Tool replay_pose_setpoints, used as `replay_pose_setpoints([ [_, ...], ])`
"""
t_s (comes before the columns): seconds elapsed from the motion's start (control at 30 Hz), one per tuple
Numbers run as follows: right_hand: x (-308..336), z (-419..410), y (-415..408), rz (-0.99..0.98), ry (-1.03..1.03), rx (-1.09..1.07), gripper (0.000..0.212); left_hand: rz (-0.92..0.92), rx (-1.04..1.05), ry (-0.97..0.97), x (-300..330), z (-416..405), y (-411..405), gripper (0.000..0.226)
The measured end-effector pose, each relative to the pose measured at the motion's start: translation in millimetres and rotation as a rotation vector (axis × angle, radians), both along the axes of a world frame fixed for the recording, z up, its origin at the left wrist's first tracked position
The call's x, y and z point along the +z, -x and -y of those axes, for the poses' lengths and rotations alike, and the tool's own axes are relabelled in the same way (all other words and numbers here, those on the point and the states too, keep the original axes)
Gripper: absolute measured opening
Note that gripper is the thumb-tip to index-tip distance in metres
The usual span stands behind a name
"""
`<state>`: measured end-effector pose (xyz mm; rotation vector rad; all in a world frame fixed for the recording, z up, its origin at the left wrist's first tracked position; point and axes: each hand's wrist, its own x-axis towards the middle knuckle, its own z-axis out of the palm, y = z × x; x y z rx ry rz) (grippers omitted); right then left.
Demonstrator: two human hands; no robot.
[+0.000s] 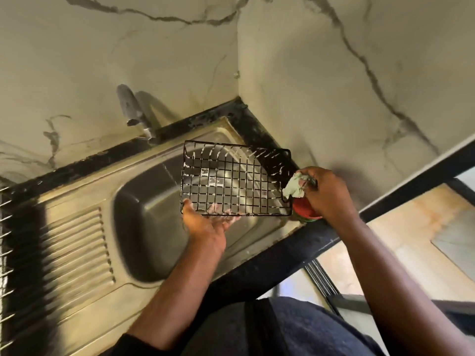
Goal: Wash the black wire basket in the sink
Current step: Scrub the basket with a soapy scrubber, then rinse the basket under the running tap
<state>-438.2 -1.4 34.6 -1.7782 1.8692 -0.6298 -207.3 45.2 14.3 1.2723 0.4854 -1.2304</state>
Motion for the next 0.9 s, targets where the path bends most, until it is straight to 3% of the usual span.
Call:
replay_pose_setpoints([
  [0.43,-12.9,2.4,22.6,-0.171,0.006,-0.093,0.036,-0.065,-0.005,-0.022,-7.7,11.0,-3.9,0.084],
  [0.63,-24.1,9.1,9.2,-0.386,-0.160,0.051,0.039,-0.097,0.015,-0.043,-3.7,11.1,-10.1,0.086],
  [0.73,-24.6,14.1,-8.0,-0.372,-0.162,0.111,0.038,-0.062,0.021,-0.060,-4.2,9.0,-16.8,0.082],
  [0.9,-28.5,29.5,-48.6,-0.190,-0.080,0.183,0.031,-0.165,0.127,-0.038,-3.4,5.6,-38.0,0.080],
])
